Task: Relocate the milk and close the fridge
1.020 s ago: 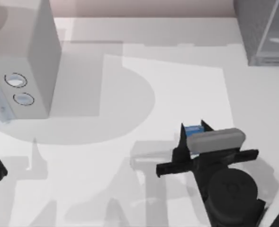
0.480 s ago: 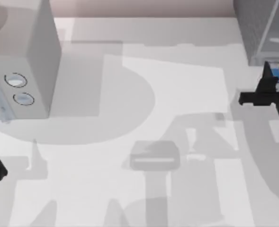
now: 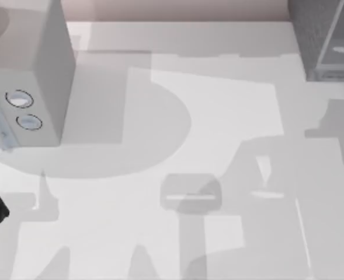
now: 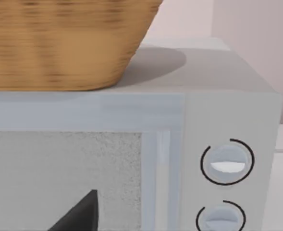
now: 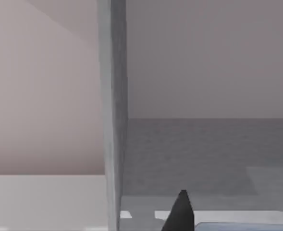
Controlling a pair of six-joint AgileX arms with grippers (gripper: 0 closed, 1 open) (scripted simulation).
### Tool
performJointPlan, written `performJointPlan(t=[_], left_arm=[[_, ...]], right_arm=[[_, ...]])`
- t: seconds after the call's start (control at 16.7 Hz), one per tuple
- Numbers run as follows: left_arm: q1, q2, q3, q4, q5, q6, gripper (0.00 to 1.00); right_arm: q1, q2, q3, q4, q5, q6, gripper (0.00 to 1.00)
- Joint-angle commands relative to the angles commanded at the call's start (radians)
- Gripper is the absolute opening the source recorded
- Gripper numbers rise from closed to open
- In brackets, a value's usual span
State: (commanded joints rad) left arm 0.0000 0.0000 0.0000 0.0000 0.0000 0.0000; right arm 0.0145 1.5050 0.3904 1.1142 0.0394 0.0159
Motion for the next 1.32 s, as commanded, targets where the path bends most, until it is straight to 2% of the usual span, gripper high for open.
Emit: performJointPlan(t=[0.42,0.6,1.02,1.32], left_arm=[[0.000,0.000,0.000,0.000,0.000,0.000,1.00],[0.000,0.000,0.000,0.000,0.000,0.000,1.00],[0.000,0.000,0.000,0.000,0.000,0.000,1.00],[0.000,0.000,0.000,0.000,0.000,0.000,1.00]], right_arm=[[-0.026,0.073,0.068,-0.015,-0.032,-0.005,0.00],[-0.066,0.233,0.226,-0.064,-0.080,-0.015,0.00],[-0.164,0.633,0.752,-0.162,-0.176,-0.022,0.00],[-0.218,0.751,0.878,-0.240,-0.233,-0.024,0.00]])
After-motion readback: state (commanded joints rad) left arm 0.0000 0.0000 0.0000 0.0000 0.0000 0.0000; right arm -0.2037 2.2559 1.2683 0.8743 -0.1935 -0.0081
